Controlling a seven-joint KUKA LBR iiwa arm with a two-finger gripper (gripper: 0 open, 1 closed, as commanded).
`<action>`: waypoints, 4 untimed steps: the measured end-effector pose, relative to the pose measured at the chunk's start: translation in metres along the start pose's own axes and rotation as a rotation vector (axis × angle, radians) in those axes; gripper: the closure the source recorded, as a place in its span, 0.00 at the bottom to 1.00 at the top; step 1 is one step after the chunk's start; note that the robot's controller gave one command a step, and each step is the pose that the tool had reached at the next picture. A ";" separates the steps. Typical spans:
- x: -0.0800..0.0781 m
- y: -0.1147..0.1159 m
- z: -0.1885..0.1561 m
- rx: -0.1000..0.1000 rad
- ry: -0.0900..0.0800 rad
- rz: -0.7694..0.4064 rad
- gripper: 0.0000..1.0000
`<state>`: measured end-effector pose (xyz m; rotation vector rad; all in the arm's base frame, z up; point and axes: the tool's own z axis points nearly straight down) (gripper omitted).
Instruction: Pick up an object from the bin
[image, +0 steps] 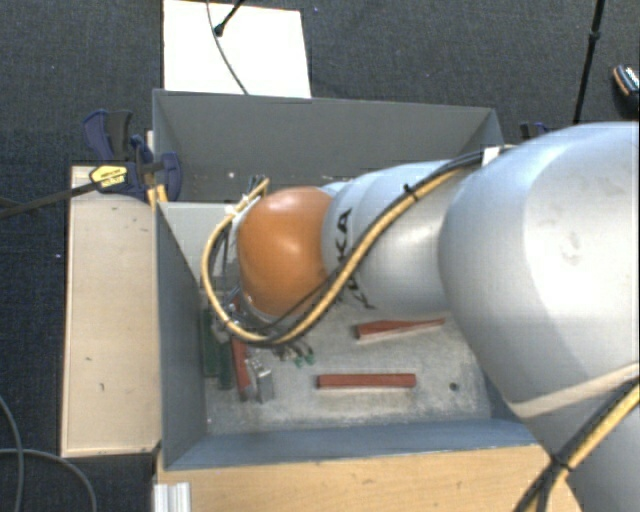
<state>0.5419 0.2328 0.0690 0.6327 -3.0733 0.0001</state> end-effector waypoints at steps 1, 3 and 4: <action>-0.026 -0.068 -0.003 0.004 -0.011 -0.038 0.00; -0.007 -0.113 -0.007 -0.001 -0.004 0.045 1.00; 0.019 -0.093 -0.136 0.002 -0.014 -0.062 1.00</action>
Offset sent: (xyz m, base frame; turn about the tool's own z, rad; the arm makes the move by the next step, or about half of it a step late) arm 0.0456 -0.0469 0.0010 -0.0451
